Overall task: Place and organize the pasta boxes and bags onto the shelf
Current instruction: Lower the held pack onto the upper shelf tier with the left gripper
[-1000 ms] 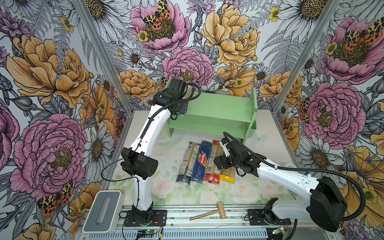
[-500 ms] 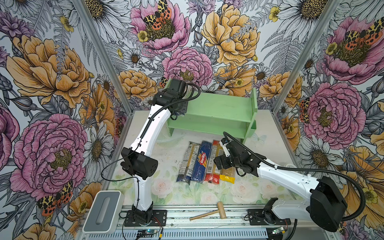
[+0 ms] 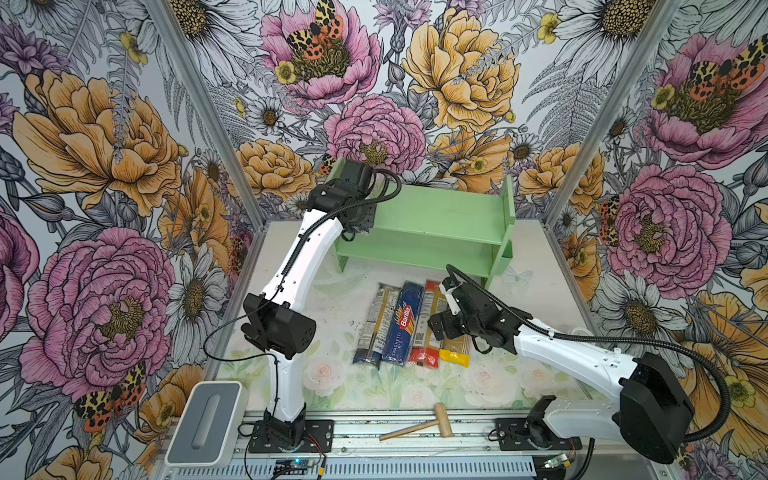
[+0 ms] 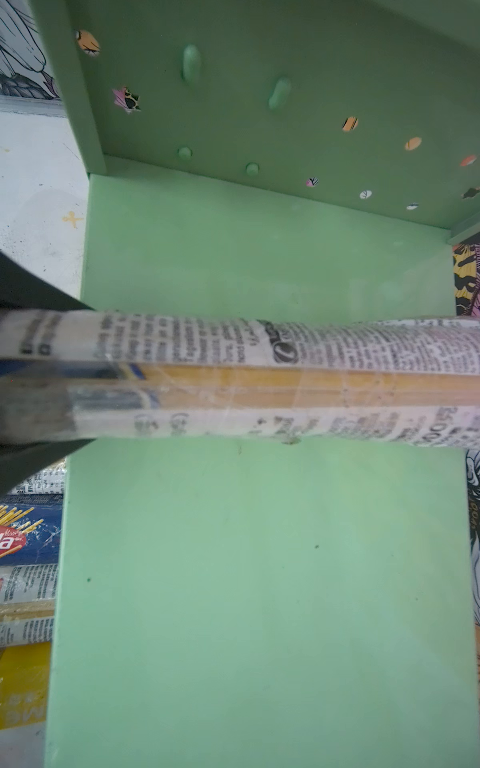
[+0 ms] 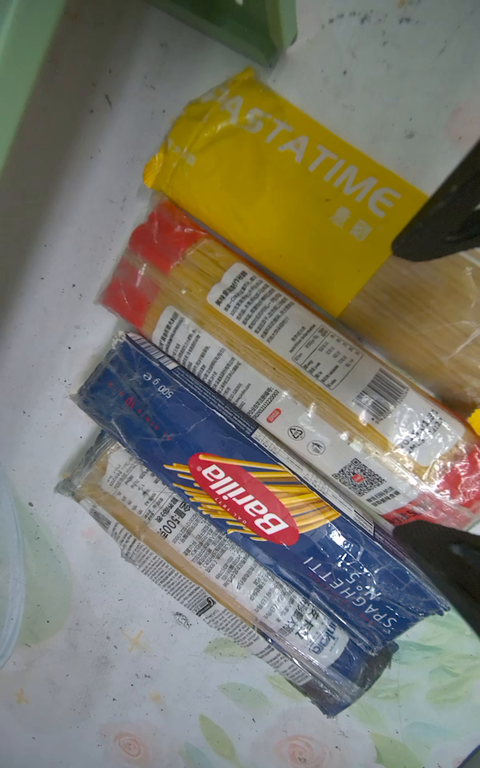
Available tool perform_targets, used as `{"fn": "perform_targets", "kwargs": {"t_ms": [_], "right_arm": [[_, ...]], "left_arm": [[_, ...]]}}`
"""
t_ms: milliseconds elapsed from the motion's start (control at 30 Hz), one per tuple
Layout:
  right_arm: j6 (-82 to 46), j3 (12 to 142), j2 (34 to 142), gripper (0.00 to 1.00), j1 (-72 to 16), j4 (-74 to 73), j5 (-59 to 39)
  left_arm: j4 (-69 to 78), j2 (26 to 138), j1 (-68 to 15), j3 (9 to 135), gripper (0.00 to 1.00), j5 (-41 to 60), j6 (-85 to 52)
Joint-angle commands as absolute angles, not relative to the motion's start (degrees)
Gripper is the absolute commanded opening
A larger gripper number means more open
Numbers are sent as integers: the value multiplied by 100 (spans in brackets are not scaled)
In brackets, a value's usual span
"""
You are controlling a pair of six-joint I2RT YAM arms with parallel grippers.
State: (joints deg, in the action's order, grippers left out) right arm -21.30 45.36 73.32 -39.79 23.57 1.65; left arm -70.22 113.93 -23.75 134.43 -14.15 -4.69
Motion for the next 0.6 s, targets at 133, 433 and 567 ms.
{"fn": "perform_targets", "kwargs": {"t_ms": [133, 433, 567], "right_arm": [[-2022, 4509, 7368, 99, -4008, 2334, 97], [-2015, 4569, 7401, 100, -4013, 2332, 34], [-2025, 4614, 7446, 100, -4013, 2337, -23]], "left_arm": [[-6249, 11181, -2326, 13400, 48, -1713, -598], [-6247, 11093, -2329, 13276, 63, -1793, -576], [-6248, 11022, -2325, 13280, 72, -1804, -571]]}}
